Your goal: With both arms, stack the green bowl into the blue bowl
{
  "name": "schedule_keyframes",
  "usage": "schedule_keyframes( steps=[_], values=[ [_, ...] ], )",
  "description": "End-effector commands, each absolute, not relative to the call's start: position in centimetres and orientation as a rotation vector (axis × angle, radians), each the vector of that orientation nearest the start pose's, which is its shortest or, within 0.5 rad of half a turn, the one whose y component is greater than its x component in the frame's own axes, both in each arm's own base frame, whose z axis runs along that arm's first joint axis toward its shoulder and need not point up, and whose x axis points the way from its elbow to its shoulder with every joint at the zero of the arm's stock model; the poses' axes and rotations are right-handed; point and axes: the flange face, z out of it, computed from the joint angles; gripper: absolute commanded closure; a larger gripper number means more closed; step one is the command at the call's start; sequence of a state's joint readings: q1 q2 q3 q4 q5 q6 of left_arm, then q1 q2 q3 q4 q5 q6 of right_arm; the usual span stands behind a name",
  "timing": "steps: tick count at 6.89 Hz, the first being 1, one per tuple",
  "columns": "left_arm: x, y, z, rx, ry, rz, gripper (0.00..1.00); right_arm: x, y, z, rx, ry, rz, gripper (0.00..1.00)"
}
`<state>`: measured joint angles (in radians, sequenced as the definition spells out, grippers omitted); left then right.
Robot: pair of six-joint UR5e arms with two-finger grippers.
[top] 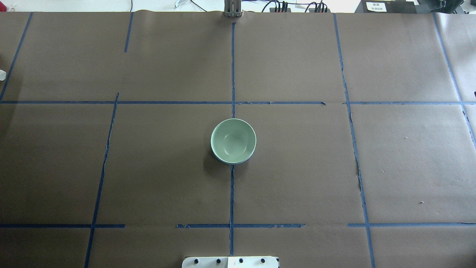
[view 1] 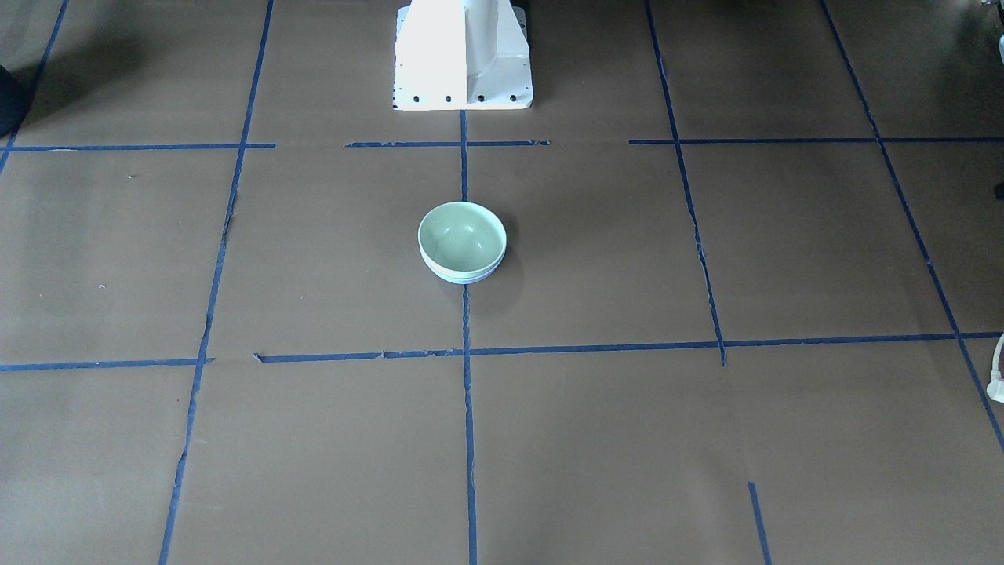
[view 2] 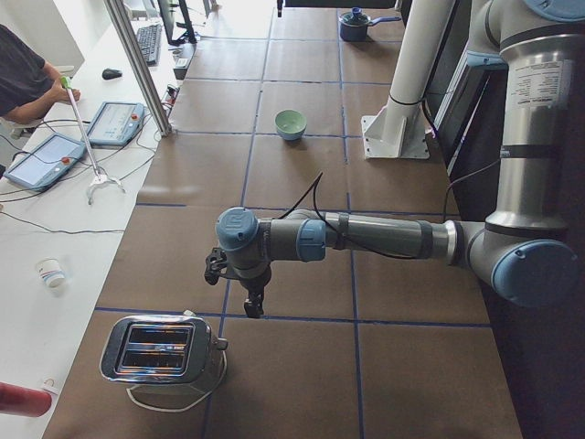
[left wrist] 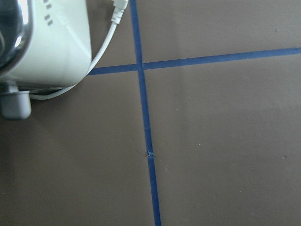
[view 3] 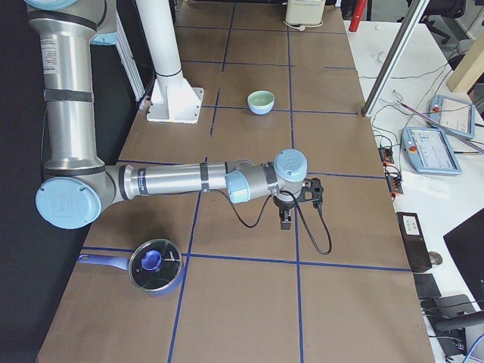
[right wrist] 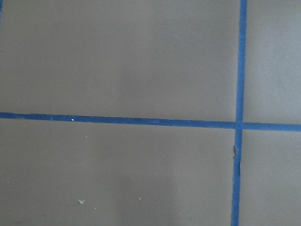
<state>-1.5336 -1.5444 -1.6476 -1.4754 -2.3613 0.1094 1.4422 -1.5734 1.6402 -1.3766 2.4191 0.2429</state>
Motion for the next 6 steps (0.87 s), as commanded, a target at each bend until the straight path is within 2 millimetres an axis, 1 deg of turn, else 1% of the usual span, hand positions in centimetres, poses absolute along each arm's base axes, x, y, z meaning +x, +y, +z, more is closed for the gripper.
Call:
schedule_keyframes(
  steps=[1, 2, 3, 4, 5, 6],
  values=[
    [-5.5, -47.5, 65.6, -0.020, 0.791, 0.122, 0.00, 2.7, -48.6, 64.6, 0.062, -0.894, -0.003, 0.00],
    [-5.5, -47.4, 65.6, -0.021, 0.793, 0.121, 0.00, 4.0, -47.8, 65.2, 0.059, -0.893, 0.027, 0.00],
    [-5.5, -47.4, 65.7, -0.022, 0.792, 0.121, 0.00, 4.5, -47.4, 65.4, 0.056, -0.892, 0.042, 0.00],
    [-5.5, -47.4, 65.9, -0.026, 0.793, 0.120, 0.00, 5.5, -46.8, 65.6, 0.041, -0.892, 0.074, 0.00],
    [-5.5, -47.3, 66.3, -0.030, 0.792, 0.118, 0.00, 5.9, -46.5, 65.8, 0.010, -0.889, 0.097, 0.00],
    [-5.5, -47.3, 66.4, -0.030, 0.792, 0.116, 0.00, 6.3, -46.3, 64.9, -0.006, -0.888, 0.116, 0.00]
  ],
)
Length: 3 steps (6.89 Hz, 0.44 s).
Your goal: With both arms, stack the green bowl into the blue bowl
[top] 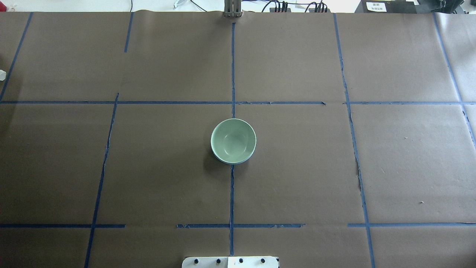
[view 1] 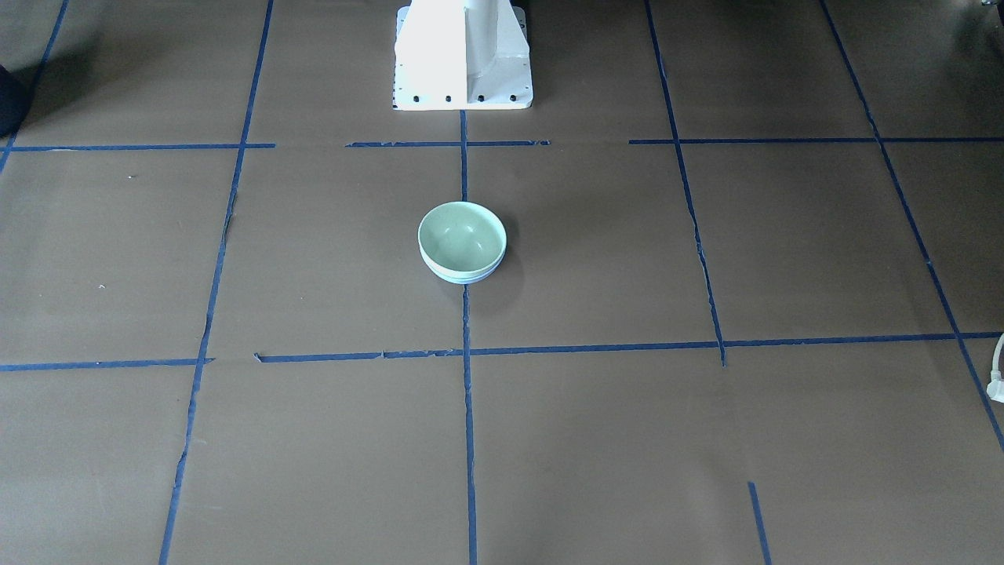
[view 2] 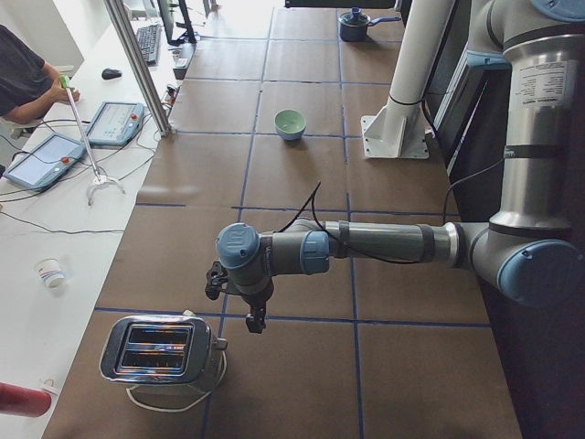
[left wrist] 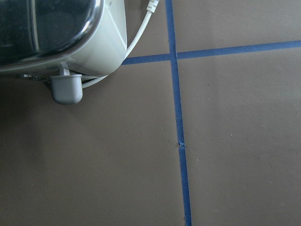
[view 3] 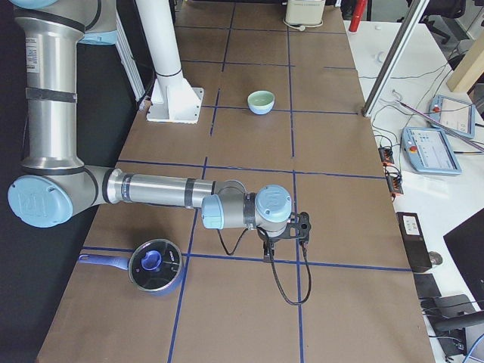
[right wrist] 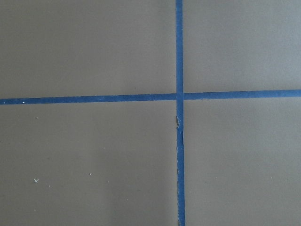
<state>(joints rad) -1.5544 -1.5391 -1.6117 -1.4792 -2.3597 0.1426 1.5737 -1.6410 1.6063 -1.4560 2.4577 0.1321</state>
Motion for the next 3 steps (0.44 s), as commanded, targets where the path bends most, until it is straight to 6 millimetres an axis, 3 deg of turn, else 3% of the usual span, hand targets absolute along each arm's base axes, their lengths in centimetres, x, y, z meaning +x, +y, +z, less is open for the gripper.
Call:
schedule_keyframes(
  steps=[1, 3],
  values=[
    [-5.54, -47.30, 66.37, -0.028, 0.792, 0.117, 0.00, 7.05, -46.34, 64.43, -0.021, -0.884, 0.139, 0.00],
    [-5.56, -47.31, 66.38, -0.026, 0.789, 0.119, 0.00, 7.23, -46.36, 64.61, -0.016, -0.857, 0.138, 0.00]
  ],
)
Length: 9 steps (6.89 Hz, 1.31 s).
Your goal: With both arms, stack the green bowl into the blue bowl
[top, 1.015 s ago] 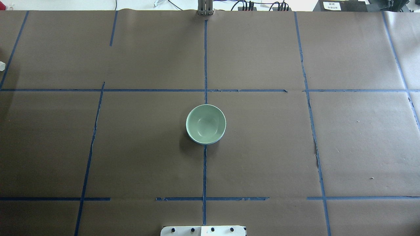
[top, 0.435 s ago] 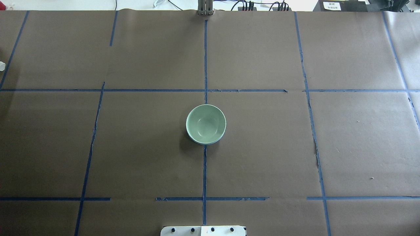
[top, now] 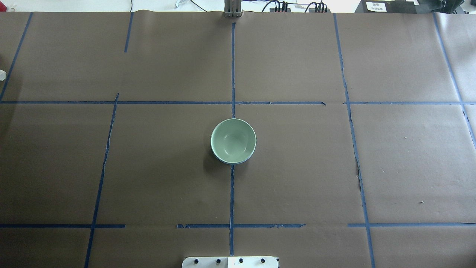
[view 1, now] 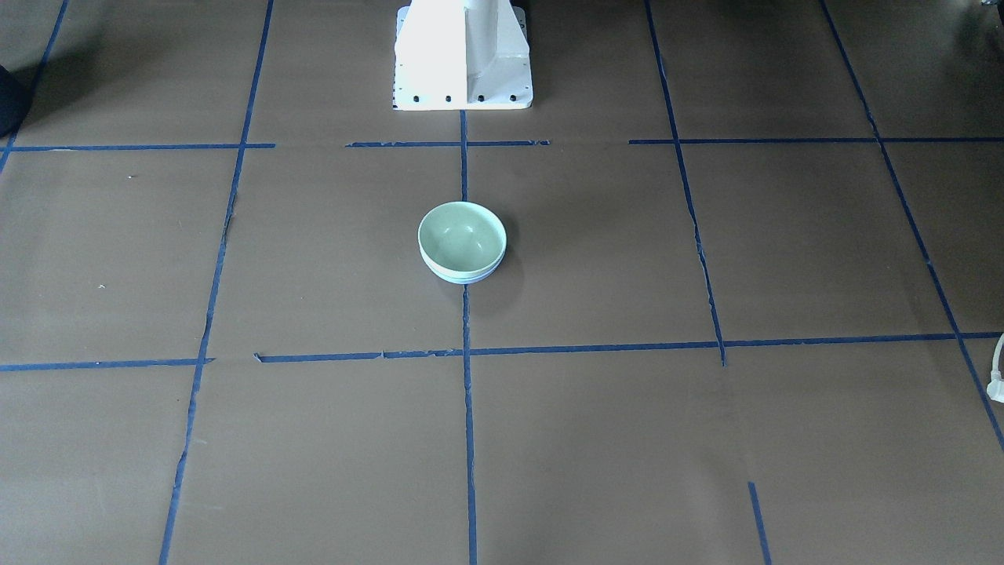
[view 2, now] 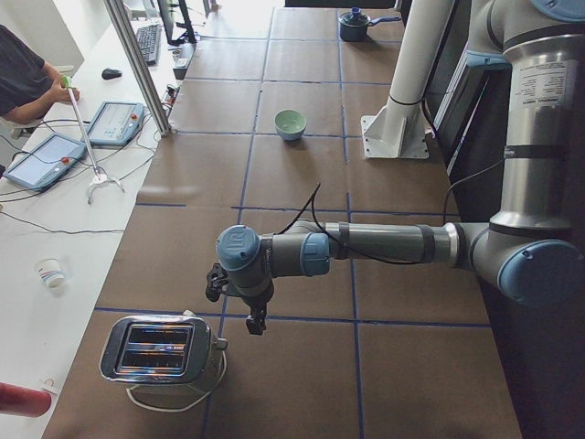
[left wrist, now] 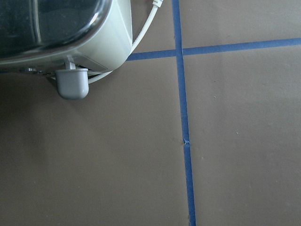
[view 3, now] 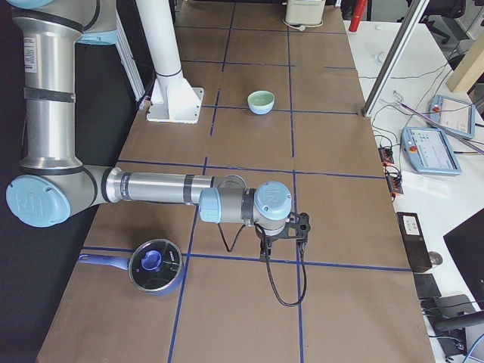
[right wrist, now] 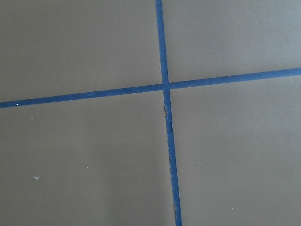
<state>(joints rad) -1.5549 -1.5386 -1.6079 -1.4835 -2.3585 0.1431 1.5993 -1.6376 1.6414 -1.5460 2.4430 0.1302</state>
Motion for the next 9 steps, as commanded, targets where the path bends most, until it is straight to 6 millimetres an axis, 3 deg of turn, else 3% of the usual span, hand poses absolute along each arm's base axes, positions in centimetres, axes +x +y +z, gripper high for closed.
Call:
schedule_keyframes(
  steps=[1, 9],
  values=[
    [-5.59, -47.32, 66.39, -0.025, 0.784, 0.120, 0.00, 7.52, -46.58, 64.62, -0.006, -0.825, 0.132, 0.00],
    [-5.54, -47.31, 66.36, -0.026, 0.792, 0.119, 0.00, 7.86, -46.80, 64.82, 0.019, -0.777, 0.086, 0.00]
  ],
)
